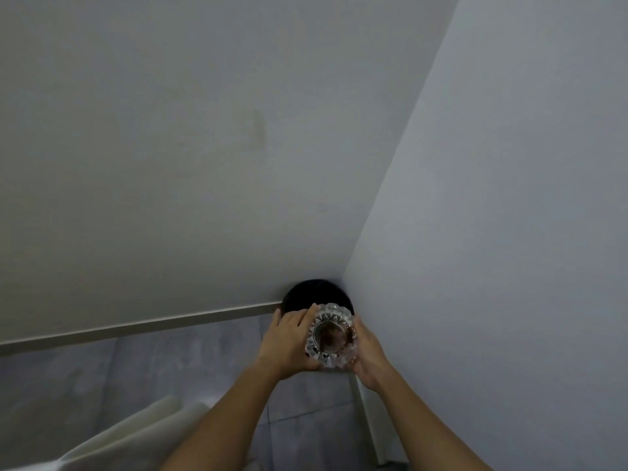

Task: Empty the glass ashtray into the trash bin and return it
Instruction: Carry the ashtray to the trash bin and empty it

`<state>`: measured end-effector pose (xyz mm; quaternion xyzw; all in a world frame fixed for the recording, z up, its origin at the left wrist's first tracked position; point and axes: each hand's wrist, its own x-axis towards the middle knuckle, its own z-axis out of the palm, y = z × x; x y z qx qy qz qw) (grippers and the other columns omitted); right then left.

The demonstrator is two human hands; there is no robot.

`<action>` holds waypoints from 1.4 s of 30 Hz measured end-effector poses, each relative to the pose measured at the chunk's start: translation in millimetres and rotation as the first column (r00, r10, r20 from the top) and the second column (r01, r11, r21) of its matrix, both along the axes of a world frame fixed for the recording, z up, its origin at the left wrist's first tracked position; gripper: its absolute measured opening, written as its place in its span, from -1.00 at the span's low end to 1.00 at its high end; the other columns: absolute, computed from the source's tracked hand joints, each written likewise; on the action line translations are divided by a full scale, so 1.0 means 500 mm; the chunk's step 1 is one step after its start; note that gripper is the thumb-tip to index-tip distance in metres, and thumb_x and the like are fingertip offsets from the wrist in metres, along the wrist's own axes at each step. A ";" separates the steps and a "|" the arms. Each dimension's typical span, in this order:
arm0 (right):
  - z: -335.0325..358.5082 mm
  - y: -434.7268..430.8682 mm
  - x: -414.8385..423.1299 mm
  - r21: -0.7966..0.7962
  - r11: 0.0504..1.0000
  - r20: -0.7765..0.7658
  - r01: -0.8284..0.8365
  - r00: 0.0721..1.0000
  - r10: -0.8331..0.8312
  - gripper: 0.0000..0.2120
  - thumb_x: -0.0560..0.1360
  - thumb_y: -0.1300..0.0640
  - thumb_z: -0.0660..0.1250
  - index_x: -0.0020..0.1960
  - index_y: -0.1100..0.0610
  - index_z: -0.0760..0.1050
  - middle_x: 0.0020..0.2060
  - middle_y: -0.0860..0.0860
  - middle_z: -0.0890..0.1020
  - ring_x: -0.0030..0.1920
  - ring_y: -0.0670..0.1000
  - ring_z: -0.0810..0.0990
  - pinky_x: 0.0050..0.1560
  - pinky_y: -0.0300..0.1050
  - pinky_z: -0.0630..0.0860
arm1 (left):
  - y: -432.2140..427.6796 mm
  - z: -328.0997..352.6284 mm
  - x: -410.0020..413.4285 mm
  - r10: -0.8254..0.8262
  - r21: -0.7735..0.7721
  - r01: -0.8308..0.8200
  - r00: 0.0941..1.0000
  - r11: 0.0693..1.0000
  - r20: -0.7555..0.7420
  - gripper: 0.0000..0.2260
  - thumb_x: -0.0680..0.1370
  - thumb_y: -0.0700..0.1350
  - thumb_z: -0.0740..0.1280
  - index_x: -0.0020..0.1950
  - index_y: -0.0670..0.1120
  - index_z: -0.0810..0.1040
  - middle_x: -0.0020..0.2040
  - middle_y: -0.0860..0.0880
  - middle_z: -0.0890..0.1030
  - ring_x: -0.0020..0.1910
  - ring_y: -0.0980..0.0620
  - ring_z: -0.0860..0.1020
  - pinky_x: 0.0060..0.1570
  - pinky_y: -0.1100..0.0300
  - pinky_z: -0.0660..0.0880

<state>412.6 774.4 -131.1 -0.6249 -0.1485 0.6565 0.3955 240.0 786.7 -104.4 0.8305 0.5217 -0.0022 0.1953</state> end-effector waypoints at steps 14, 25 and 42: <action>-0.439 0.240 0.128 0.178 0.976 0.109 0.124 0.983 -0.145 -0.86 0.64 0.20 0.11 0.19 0.14 0.30 0.24 0.17 0.46 0.08 0.22 0.54 -0.33 0.17 0.65 | 0.194 -0.518 0.084 0.158 -0.202 -0.197 0.968 0.959 -0.193 -0.02 0.43 0.43 0.17 0.57 -0.07 -0.26 0.60 -0.13 -0.21 0.57 -0.15 -0.23 0.50 -0.18 -0.19; -0.837 0.401 0.172 0.291 0.880 0.909 -0.374 0.395 -0.132 -0.58 0.49 0.38 0.11 0.33 0.17 0.33 0.15 0.26 0.57 0.08 0.24 0.56 -0.04 -0.09 0.45 | 0.281 -0.990 0.109 0.192 -0.009 -0.192 0.981 0.981 -0.008 -0.09 0.35 0.51 0.12 0.56 0.18 -0.15 0.57 -0.15 -0.31 0.50 -0.24 -0.39 0.45 -0.22 -0.31; -0.830 0.350 0.135 -0.247 0.454 0.582 -0.856 -0.506 -0.637 -0.79 0.52 0.23 0.16 0.12 0.14 0.47 -0.15 0.02 0.66 -0.27 0.05 0.63 -0.64 -0.14 0.48 | 0.280 -0.990 0.116 0.293 -0.083 -0.307 0.945 0.948 -0.146 0.18 0.26 0.57 0.15 0.52 -0.09 -0.40 0.55 -0.19 -0.36 0.53 -0.17 -0.35 0.46 -0.24 -0.28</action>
